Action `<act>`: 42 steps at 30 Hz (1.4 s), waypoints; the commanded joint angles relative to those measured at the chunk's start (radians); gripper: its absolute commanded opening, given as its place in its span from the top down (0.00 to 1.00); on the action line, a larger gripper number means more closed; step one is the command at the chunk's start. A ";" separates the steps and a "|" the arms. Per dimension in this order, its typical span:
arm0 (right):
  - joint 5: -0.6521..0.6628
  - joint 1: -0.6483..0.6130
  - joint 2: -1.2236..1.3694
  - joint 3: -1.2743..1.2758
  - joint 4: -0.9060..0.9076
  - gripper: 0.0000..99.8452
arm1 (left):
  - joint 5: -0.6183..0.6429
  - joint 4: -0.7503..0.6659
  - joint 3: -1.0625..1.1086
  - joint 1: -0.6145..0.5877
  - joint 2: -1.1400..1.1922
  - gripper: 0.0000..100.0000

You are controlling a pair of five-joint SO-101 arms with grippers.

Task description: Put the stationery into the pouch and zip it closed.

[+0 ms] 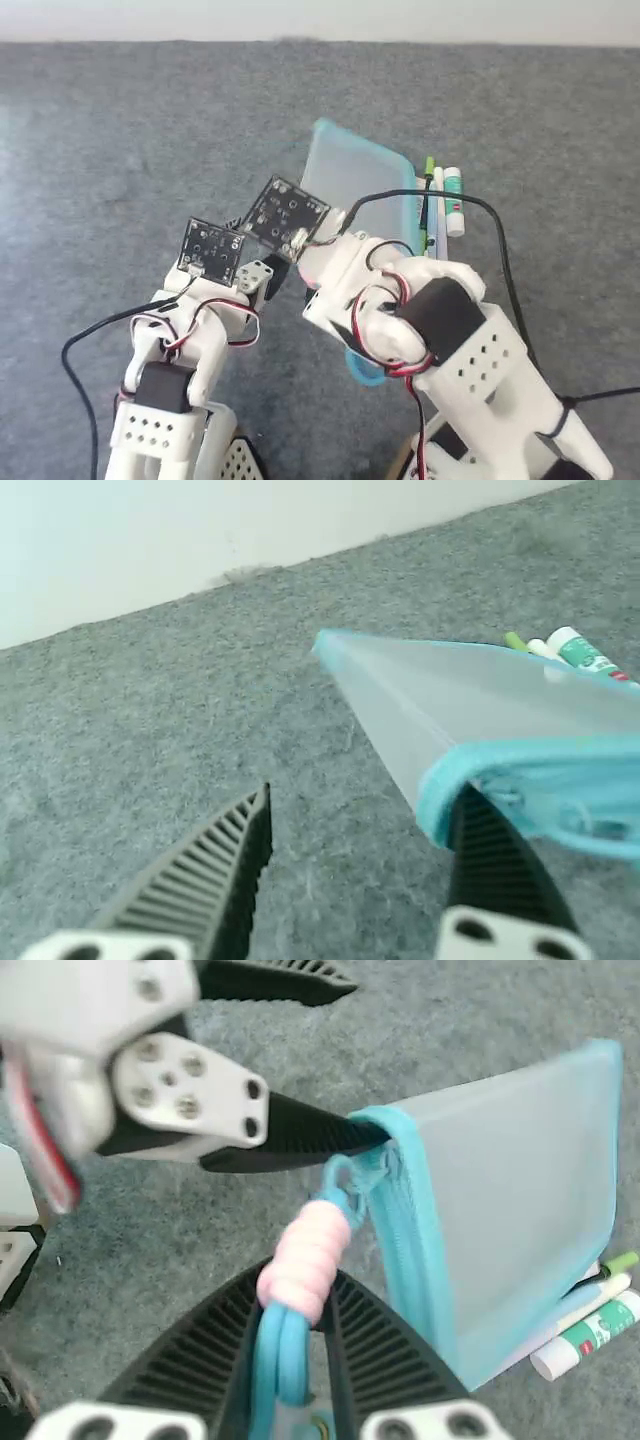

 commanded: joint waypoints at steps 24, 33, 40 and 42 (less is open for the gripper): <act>0.071 0.234 -0.012 0.117 -0.004 0.99 | -0.012 -0.032 0.041 -0.002 0.009 0.99; 0.130 0.392 -0.012 0.242 -0.081 0.99 | 0.037 -0.031 0.035 -0.114 0.009 0.99; 0.135 0.476 -0.090 0.239 -0.088 0.99 | 0.040 0.011 0.018 -0.138 0.009 0.99; 0.135 0.481 -0.116 0.239 -0.081 0.99 | 0.040 0.015 0.018 -0.138 0.009 0.99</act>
